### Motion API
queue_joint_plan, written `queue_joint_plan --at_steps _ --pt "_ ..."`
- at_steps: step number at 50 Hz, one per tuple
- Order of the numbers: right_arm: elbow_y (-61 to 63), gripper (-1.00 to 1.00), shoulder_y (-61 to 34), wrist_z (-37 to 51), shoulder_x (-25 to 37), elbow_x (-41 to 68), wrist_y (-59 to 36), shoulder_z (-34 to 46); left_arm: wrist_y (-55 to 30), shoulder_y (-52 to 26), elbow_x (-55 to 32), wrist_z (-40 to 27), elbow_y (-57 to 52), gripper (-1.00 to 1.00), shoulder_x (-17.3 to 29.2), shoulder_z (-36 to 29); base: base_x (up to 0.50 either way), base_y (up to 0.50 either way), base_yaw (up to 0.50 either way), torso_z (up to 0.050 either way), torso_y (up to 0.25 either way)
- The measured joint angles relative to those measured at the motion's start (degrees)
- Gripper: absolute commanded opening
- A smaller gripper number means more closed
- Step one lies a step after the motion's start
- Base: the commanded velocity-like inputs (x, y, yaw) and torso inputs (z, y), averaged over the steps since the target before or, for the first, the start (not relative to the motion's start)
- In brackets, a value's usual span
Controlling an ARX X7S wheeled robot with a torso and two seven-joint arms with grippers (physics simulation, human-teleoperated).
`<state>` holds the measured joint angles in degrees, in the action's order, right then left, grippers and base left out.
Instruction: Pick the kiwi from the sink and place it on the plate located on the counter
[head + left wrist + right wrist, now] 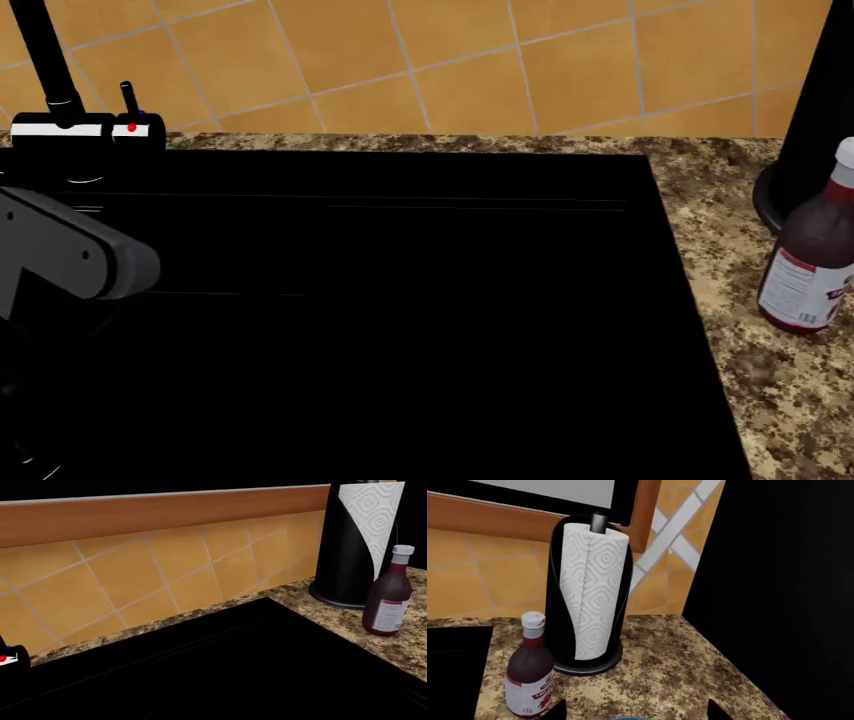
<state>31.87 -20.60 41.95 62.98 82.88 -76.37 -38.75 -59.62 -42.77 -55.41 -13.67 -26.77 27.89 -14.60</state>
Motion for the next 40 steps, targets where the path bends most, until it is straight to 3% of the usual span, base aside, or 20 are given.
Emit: queue_joint_plan --at_steps 22,40 --pt "5.3 1.0 5.4 7.1 1.5 24.6 -4.5 -24.1 0.0 0.1 -0.9 -0.8 -0.8 1.0 0.4 0.2 0.0 0.0 0.0 0.0 0.0" --pt "6.8 1.0 8.4 10.8 4.0 39.2 -2.0 -33.4 0.0 -0.2 -1.5 -1.4 -1.3 1.0 0.5 0.1 0.0 0.0 0.0 0.0 0.0"
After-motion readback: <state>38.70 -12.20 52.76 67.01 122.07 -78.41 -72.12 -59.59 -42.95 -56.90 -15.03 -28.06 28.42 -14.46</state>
